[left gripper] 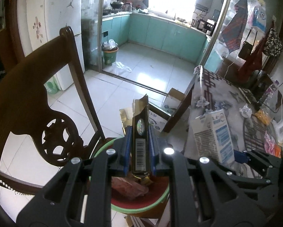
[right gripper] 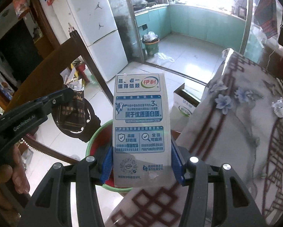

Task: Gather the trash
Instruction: 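Carry the milk carton and cigarette pack over the red bucket, then open both tools to drop the carton and cigarette pack into the bucket, then move both open tools back over the table toward the snack bags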

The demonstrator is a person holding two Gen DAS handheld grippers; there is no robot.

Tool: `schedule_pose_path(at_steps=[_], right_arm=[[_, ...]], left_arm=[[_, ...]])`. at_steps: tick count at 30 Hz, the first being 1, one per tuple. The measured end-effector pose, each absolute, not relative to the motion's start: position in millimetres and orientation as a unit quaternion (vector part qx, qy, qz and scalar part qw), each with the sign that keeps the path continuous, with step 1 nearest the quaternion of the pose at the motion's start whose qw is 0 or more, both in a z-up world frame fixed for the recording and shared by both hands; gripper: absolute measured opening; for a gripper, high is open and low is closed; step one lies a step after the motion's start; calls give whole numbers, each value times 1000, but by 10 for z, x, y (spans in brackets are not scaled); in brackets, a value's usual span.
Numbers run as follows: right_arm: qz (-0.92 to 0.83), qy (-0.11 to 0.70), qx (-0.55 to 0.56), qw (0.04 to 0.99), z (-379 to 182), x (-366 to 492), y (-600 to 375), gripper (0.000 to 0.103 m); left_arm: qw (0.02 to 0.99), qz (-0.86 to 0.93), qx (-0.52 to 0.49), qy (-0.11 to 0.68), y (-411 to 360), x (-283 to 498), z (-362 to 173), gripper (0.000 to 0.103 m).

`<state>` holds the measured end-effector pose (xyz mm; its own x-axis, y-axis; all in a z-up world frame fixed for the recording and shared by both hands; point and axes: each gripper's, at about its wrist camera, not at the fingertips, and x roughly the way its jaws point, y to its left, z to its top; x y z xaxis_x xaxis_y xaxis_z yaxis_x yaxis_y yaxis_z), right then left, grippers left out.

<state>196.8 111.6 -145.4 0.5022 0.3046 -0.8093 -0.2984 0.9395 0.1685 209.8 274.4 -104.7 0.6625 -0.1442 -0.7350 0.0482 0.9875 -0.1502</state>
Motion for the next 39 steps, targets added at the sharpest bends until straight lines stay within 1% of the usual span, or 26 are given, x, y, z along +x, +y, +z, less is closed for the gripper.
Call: schedule_pose_path(at_steps=[6, 8, 9, 10, 11, 12, 20, 27, 32, 39], right_arm=[[195, 476, -6, 858, -1521, 2106, 1254, 51], [202, 479, 0, 854, -1547, 2156, 1292, 52], [202, 479, 2, 854, -1555, 2170, 1292, 55], [202, 477, 6, 856, -1552, 2179, 1290, 63], [201, 474, 9, 857, -1546, 2190, 1280, 66], [202, 473, 12, 858, -1528, 2181, 1281, 66], [196, 449, 13, 872, -1269, 2067, 1110, 66], [151, 423, 3, 894, -1028, 1738, 732, 68], [96, 425, 4, 900, -1063, 1466, 293, 68], [12, 436, 42, 899, -1156, 1091, -579, 68]], left_arm=[[909, -45, -63, 410, 2823, 2256, -1110, 16], [908, -41, -65, 411, 2868, 2293, -1148, 16], [908, -38, -70, 410, 2892, 2306, -1162, 18], [908, -37, -75, 411, 2912, 2315, -1170, 30], [907, -35, -82, 411, 2937, 2320, -1177, 41], [909, -33, -89, 407, 2961, 2312, -1174, 52], [910, -35, -92, 403, 2965, 2252, -1116, 53], [911, -70, -87, 397, 2700, 2077, -1023, 54], [909, -106, -68, 397, 2364, 1918, -966, 54], [905, -147, -50, 397, 1792, 1689, -916, 56]])
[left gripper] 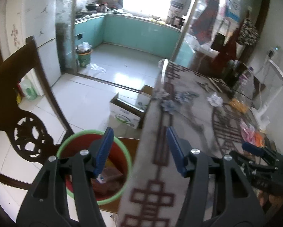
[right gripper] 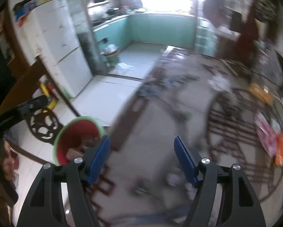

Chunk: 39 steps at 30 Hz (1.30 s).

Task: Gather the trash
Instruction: 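Move both open tools back over the table toward the snack bags, then grasp the orange lion snack bag with the right tool while the left tool grasps the pink bag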

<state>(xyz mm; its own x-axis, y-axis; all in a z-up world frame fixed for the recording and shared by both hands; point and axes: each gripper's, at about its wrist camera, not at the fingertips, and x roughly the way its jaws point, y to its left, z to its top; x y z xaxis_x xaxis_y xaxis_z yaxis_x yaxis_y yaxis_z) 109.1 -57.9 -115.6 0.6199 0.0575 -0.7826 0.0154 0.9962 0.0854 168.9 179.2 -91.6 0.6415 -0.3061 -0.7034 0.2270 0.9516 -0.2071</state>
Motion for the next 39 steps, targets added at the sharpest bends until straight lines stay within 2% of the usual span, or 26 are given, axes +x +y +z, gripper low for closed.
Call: schedule_pose_path(at_steps=[6, 10, 14, 18, 29, 30, 32, 36, 39], right_arm=[[-46, 442, 29, 895, -1216, 713, -1528, 68], [-91, 459, 12, 884, -1286, 497, -2401, 68], [-126, 472, -4, 873, -1374, 386, -3214, 79], [-153, 487, -13, 860, -1538, 422, -3871, 79], [-86, 530, -16, 843, -2054, 757, -4387, 79], [-78, 530, -8, 844, -2074, 768, -4420, 77], [-67, 532, 12, 844, -2103, 795, -4499, 60], [-58, 514, 46, 854, -2027, 747, -4617, 49], [-68, 488, 88, 866, -1919, 636, -4732, 48]], left_arm=[[899, -158, -57, 405, 1225, 1417, -930, 56], [896, -163, -58, 408, 791, 1188, -931, 61], [888, -170, -69, 421, 308, 998, -998, 63], [879, -188, -64, 434, -233, 802, -1076, 63], [862, -219, -46, 455, -1315, 754, -1108, 65], [859, -224, -45, 458, -1435, 799, -1124, 65], [854, -231, -48, 464, -1611, 864, -1172, 66], [839, -241, -51, 484, -2036, 1101, -1344, 67], [831, -248, -51, 496, -2343, 1289, -1494, 67]])
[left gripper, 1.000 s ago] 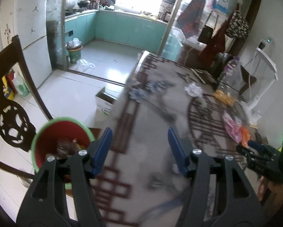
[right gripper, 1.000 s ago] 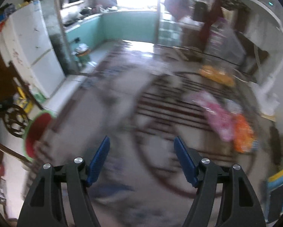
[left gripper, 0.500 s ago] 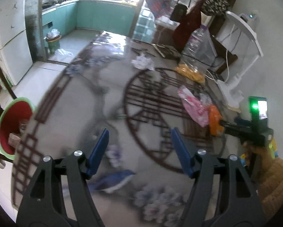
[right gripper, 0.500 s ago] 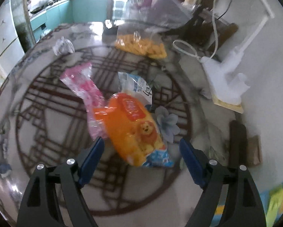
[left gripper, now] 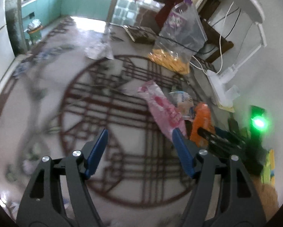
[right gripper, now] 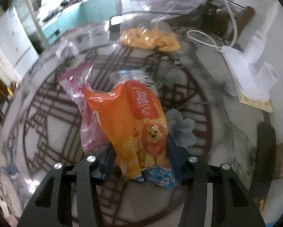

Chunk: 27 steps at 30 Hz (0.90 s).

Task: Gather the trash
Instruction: 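Grasp the orange lion snack bag with the right tool while the left tool grasps the pink bag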

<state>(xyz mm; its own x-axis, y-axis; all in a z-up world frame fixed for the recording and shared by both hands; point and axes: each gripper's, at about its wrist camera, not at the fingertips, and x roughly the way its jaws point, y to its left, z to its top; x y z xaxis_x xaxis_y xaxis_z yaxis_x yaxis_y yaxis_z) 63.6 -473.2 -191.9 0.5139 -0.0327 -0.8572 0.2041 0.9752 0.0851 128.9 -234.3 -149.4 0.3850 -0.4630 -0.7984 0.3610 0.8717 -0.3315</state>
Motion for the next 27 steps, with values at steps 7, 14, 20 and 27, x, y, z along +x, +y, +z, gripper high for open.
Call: schedule_pose_path(at_steps=[7, 14, 20, 27], right_arm=[[-117, 438, 108, 885, -1719, 427, -4921, 48], [-138, 436, 125, 881, -1827, 421, -5042, 48], [-136, 439, 128, 879, -1843, 445, -5008, 48], [-122, 430, 125, 886, -1702, 447, -4798, 48]], left_arm=[[815, -263, -61, 512, -3007, 1676, -1829, 69], [799, -245, -75, 544, -3304, 1873, -2128, 75], [796, -236, -66, 554, -3312, 1884, -2341, 50], [798, -277, -47, 533, -3254, 1829, -2121, 12]])
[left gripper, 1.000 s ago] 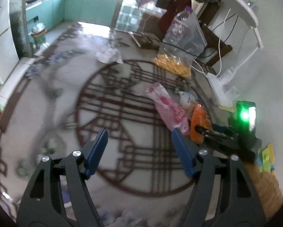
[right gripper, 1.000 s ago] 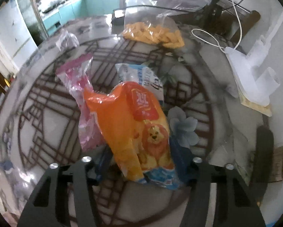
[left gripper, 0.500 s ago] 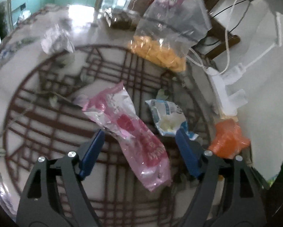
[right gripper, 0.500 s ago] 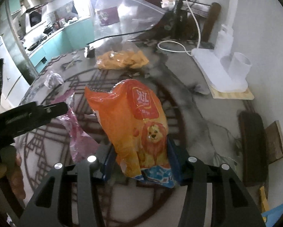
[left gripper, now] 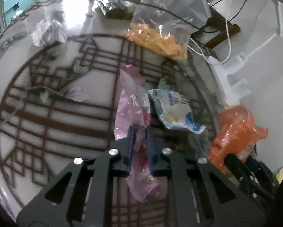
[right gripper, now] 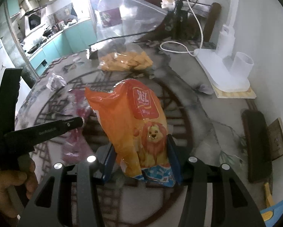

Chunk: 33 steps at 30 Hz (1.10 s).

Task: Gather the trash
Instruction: 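Grasp the orange lion snack bag with the right tool while the left tool grasps the pink bag, then lift both bags and carry them toward the red bucket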

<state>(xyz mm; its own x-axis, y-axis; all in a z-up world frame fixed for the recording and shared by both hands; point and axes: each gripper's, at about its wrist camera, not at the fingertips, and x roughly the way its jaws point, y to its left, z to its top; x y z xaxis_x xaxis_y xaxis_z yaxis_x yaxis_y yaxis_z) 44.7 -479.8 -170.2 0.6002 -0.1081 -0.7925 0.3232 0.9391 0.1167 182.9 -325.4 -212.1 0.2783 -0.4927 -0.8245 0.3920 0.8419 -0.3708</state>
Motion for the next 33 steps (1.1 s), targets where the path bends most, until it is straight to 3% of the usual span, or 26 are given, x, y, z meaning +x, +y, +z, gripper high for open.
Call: schedule_pose_path(at_steps=[21, 33], right_arm=[[-26, 359, 89, 929, -759, 45, -3465, 48], [30, 338, 57, 939, -571, 0, -2919, 48]], left_arm=[[896, -231, -28, 377, -1584, 815, -662, 12], [923, -189, -25, 334, -1067, 577, -402, 15]])
